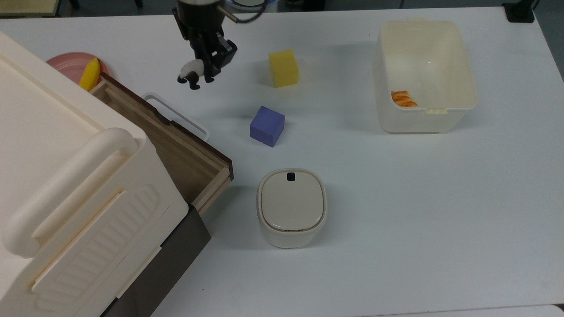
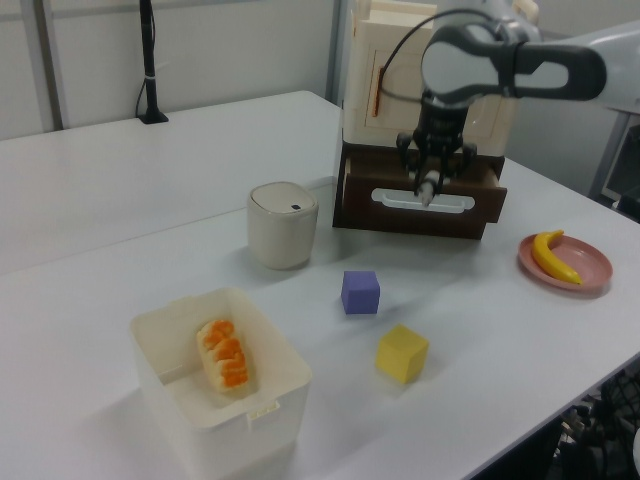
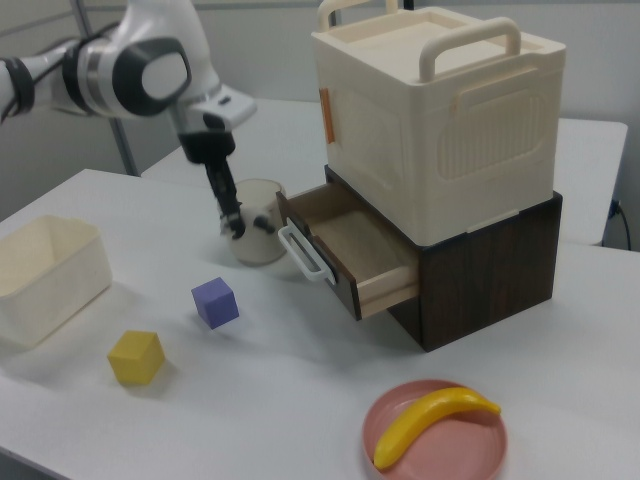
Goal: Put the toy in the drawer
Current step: 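Lift the panda toy and carry it toward the open drawer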
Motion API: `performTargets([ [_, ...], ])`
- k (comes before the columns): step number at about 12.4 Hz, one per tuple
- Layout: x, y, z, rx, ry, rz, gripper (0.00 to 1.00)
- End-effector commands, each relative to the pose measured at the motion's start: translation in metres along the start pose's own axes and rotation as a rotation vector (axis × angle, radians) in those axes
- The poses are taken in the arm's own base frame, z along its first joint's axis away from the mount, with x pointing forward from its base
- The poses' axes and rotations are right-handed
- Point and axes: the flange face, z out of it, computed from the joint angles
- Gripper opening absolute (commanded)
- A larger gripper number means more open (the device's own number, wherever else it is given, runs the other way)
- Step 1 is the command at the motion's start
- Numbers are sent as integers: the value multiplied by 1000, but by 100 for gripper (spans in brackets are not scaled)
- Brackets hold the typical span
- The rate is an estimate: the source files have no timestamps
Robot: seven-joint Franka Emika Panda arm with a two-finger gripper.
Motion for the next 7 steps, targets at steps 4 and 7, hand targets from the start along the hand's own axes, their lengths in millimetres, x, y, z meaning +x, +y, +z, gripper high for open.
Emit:
performTargets([
  [4, 53, 25, -67, 144, 173, -85, 0],
  [7, 87, 22, -21, 152, 209, -140, 0],
])
